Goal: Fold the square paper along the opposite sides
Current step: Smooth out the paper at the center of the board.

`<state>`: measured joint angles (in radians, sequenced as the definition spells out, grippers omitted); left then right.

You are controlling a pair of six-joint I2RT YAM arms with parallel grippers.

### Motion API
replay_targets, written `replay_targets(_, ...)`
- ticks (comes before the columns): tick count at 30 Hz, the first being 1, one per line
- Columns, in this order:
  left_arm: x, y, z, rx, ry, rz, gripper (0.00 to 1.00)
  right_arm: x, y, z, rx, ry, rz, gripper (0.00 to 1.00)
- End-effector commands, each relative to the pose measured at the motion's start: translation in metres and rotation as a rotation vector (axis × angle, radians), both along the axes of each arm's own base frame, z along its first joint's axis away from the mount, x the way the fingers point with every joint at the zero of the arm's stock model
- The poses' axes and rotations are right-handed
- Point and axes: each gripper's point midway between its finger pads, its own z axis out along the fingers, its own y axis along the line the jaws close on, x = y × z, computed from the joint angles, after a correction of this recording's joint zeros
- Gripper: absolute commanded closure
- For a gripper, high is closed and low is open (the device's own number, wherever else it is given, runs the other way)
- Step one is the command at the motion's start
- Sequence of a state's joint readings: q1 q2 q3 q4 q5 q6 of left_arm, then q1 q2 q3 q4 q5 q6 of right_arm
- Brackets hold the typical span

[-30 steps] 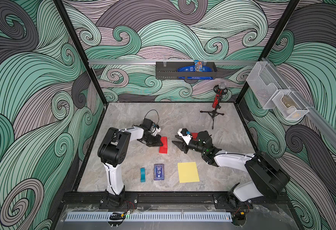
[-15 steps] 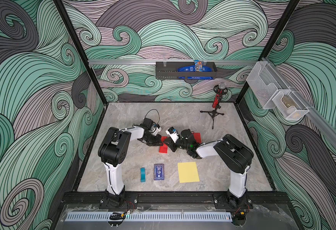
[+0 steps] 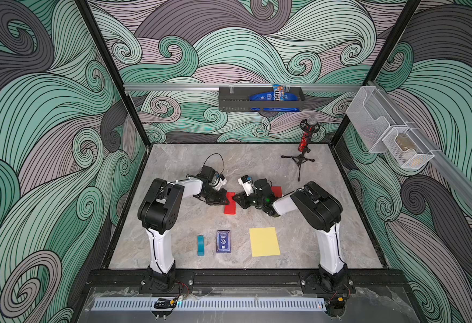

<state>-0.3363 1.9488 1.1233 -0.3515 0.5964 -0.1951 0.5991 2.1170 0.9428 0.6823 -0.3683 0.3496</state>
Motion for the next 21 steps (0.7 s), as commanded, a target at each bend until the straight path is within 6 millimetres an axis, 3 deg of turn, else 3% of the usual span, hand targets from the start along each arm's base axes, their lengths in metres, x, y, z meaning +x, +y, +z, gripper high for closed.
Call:
replay_targets(1,-0.02,0.013,-0.026,0.082,0.084,0.011,1.0,0.007,-0.028,-0.033,-0.1,0.118,-0.12,0.81)
replay_targets(4,-0.02,0.014,-0.026,0.083,0.082,0.014,1.0,0.017,-0.036,-0.032,-0.129,0.138,-0.161,0.81)
replay_targets(9,-0.021,0.014,-0.026,0.082,0.083,0.017,1.0,0.024,-0.029,-0.012,-0.085,0.143,-0.151,0.79)
replay_targets(14,-0.021,0.015,-0.028,0.085,0.084,0.019,1.0,0.015,-0.001,0.032,-0.003,0.047,-0.052,0.8)
replay_targets(16,-0.021,0.014,-0.027,0.085,0.084,0.02,1.0,0.011,0.008,0.04,0.014,0.012,-0.03,0.81)
replay_targets(21,-0.021,0.014,-0.025,0.08,0.081,0.022,1.0,0.011,0.013,0.027,0.005,0.028,-0.023,0.89)
